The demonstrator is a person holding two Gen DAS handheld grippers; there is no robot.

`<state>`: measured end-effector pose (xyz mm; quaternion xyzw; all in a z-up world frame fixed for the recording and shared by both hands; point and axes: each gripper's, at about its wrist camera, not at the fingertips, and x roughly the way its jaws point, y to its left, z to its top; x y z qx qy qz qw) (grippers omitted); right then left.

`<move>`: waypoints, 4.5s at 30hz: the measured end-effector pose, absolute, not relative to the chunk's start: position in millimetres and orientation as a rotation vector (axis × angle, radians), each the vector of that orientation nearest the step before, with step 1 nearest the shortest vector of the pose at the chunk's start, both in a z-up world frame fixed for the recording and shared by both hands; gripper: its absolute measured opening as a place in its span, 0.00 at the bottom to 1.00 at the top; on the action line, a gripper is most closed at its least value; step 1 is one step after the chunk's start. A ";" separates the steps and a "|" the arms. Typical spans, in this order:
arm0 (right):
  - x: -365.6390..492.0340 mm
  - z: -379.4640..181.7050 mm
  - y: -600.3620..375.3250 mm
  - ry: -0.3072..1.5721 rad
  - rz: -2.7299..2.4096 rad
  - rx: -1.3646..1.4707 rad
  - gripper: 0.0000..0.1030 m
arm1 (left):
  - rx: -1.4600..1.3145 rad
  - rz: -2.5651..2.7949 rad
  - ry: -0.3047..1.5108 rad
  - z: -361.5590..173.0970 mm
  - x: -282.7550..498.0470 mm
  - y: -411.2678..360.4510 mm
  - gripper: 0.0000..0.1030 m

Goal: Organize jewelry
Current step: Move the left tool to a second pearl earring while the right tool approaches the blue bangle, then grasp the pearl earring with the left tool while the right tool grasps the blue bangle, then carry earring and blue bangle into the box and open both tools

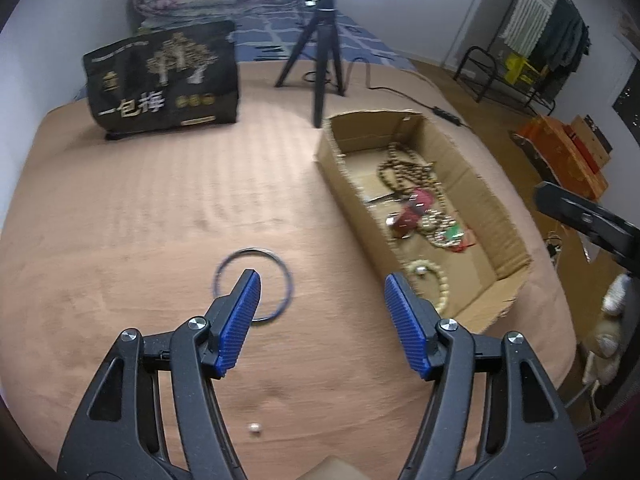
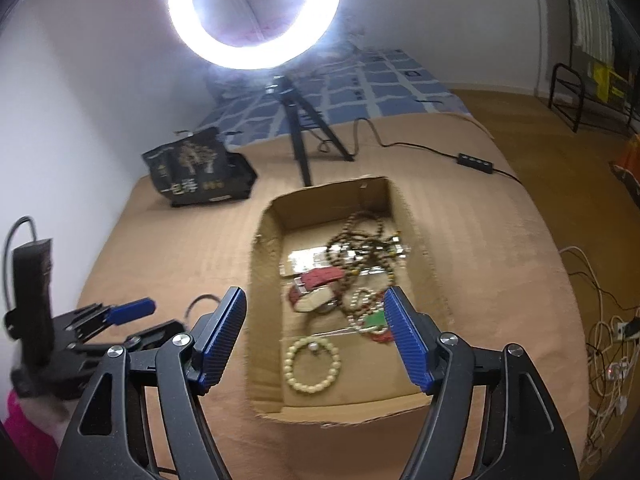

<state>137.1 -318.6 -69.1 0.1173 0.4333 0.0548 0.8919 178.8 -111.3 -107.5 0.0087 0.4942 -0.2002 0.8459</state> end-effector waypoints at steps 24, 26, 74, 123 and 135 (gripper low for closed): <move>125.1 -98.4 -196.0 0.938 0.311 0.050 0.76 | 0.093 -0.318 1.103 -156.9 164.9 -19.5 0.65; 130.3 -101.4 -189.5 0.941 0.323 0.052 0.76 | 0.087 -0.319 1.100 -161.5 155.4 -10.1 0.65; 208.1 -203.0 -129.8 1.153 0.324 0.002 0.77 | 0.024 -0.424 1.157 -201.9 87.3 -28.9 0.06; 169.0 -110.9 -149.2 0.970 0.298 -0.085 0.70 | -0.036 -0.336 1.005 -135.7 84.9 -12.2 0.06; 143.3 -77.0 -193.8 0.906 0.242 -0.056 0.70 | -0.031 -0.363 0.906 -95.8 84.9 -36.4 0.06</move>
